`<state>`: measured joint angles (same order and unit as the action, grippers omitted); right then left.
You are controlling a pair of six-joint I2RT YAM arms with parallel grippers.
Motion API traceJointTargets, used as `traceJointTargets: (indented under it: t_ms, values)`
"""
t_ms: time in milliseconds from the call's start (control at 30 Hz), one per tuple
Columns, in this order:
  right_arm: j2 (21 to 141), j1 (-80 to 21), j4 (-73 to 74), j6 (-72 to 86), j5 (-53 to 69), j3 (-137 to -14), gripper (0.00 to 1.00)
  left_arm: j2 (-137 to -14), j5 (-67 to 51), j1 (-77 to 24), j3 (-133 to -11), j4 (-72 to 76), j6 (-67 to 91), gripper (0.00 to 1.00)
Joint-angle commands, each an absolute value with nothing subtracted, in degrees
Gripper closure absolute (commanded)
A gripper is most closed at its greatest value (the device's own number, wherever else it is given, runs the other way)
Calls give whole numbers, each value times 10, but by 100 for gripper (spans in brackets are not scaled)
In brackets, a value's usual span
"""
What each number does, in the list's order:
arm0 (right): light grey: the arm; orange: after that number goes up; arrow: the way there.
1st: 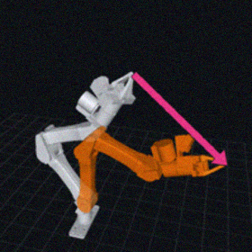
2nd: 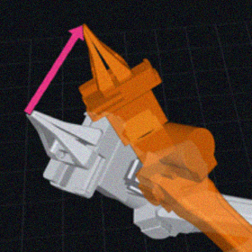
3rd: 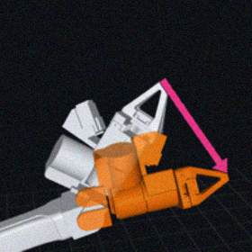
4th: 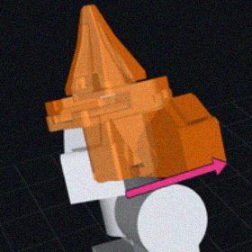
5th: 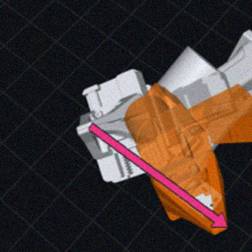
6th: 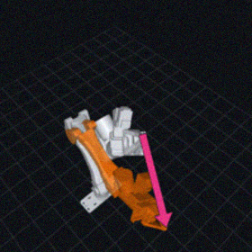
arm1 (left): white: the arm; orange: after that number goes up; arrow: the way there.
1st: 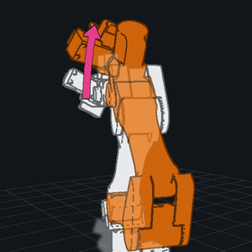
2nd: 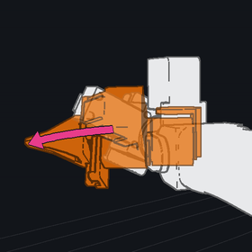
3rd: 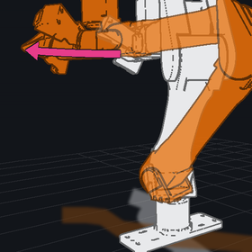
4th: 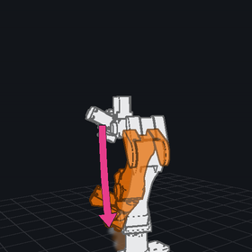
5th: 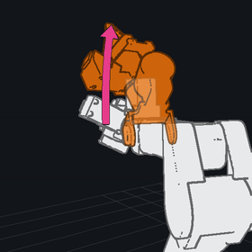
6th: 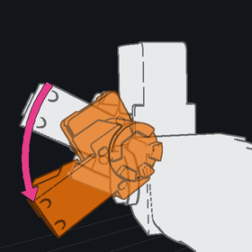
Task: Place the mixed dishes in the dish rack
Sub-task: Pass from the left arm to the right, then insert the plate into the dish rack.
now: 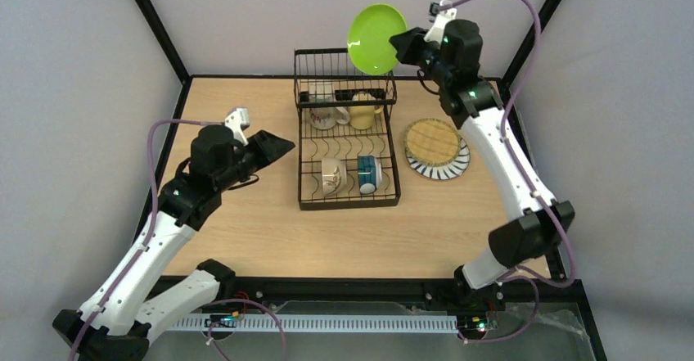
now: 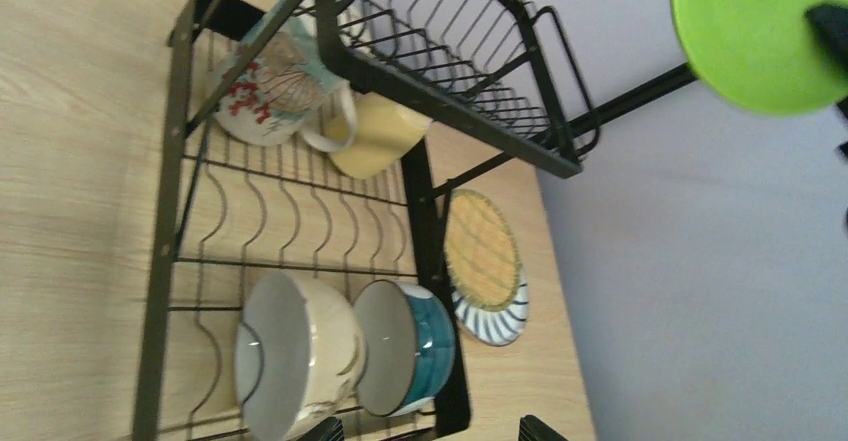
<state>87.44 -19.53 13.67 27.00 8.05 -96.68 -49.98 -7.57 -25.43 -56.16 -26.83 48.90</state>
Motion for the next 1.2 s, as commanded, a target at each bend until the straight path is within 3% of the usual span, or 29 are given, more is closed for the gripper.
traceJointTargets:
  t_ms: [0, 200, 633, 1167]
  values:
    - [956, -216, 175, 141, 7, -1082, 100, -506, -32, -251, -559, -333, 449, 1]
    - [1059, -263, 200, 5, -112, -1213, 100, -522, -11, -251, -558, -342, 452, 1]
    - [1114, -329, 152, -121, -401, -1211, 100, -540, -43, -251, -549, -332, 451, 1]
    - [1130, -357, 213, -85, -477, -1202, 100, -539, -71, -251, -546, -329, 439, 1]
